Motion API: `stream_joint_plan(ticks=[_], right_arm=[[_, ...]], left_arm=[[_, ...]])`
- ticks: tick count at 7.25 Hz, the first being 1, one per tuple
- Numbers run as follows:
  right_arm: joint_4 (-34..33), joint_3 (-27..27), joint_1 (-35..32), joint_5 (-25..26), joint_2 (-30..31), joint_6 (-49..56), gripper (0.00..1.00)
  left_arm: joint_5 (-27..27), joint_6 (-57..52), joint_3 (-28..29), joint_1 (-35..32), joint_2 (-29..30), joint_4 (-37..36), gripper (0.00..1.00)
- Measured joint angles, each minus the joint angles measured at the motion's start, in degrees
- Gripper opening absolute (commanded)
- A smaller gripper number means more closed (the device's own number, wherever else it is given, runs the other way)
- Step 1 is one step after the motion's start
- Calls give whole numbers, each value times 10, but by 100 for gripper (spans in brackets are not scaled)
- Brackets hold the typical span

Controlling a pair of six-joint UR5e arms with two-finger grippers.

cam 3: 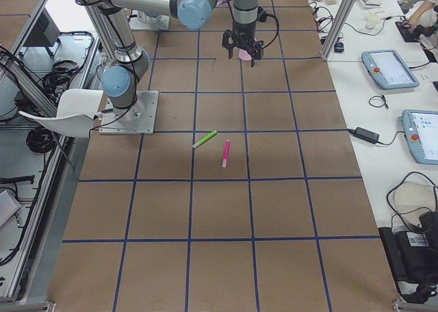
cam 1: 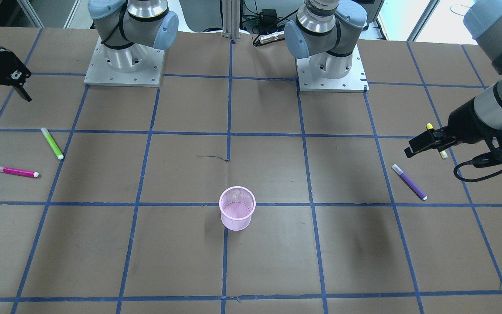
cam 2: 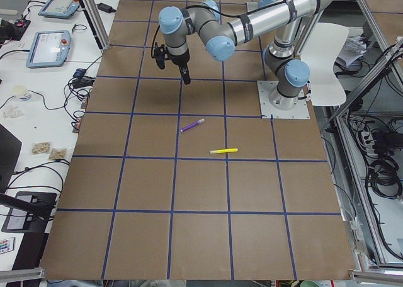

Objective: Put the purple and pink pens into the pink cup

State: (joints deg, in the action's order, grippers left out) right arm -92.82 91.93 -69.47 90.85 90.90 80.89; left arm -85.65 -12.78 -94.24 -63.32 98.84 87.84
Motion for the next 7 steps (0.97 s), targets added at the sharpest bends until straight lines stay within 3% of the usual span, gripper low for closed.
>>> stream_joint_plan(ticks=[2,4,5,7], right_arm=[[-96,87,91,-8,-2,150,100],[-220,204,174,-54,-10,308,100],[-285,255,204,-77,-28,363,100],[-408,299,223,-92,-102,405,100]], left_arm=[[0,-46,-13,60,40,-28,100],[-4,-58,-18,78,81,-78,100],[-4,-55,-19,80,99,-87,100],[-4,-40,-19,82,136,-92,100]])
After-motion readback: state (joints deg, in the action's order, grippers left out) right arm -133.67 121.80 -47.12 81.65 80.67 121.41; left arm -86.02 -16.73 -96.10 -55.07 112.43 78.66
